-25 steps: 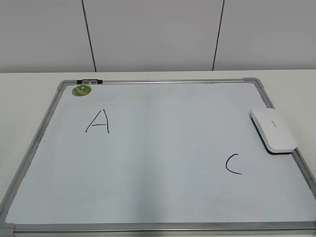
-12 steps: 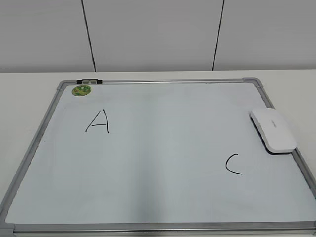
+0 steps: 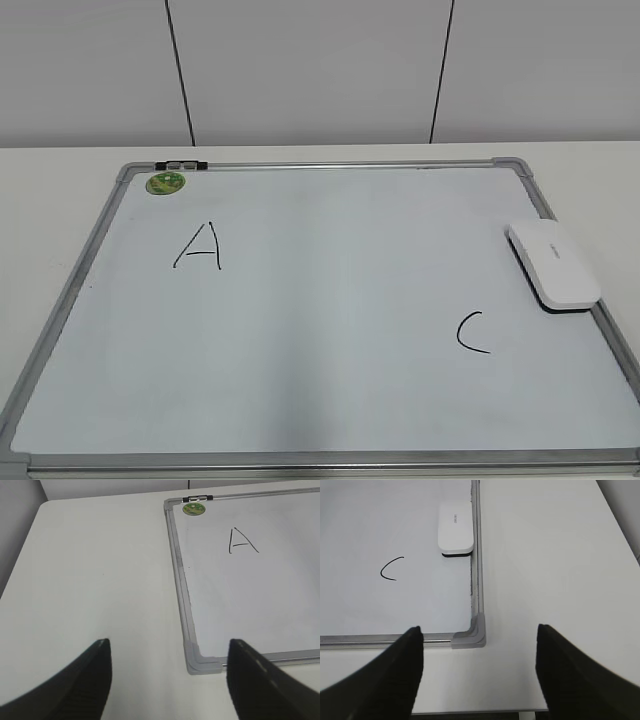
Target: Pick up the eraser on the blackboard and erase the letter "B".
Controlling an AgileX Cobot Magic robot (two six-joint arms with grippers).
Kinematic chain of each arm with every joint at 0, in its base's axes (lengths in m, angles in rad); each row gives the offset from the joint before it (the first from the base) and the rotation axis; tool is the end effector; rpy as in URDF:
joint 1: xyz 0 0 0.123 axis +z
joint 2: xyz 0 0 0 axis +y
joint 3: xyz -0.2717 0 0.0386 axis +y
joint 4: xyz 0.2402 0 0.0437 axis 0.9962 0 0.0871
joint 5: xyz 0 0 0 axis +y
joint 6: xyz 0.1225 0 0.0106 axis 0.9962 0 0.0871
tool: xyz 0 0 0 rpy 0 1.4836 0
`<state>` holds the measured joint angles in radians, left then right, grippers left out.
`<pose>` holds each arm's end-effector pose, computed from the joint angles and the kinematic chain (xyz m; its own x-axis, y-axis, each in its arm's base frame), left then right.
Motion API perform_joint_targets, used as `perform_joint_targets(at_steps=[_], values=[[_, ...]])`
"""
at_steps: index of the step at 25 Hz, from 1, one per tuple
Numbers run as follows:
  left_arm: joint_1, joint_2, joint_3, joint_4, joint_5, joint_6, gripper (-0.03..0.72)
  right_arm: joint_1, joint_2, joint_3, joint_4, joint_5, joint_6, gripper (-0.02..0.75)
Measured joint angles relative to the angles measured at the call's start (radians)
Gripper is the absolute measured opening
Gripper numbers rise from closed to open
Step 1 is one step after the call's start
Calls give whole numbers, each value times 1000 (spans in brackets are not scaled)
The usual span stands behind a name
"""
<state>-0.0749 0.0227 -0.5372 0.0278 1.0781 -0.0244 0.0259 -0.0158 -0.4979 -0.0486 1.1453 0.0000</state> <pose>0.0262 0.0011 0.2676 -0.4577 0.0231 -0.8888 0.0480 0.9988 0.0012 0.0206 -0.0049 0.2497 -0.5175 -0.0335 -0.8550 0.0016 0.9992 -0.0401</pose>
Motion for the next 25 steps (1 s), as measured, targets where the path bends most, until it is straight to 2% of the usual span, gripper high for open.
perform_joint_targets(at_steps=[25], values=[[18,-6,0,0,0,0,517,-4,-2,0,0,2,0,522]])
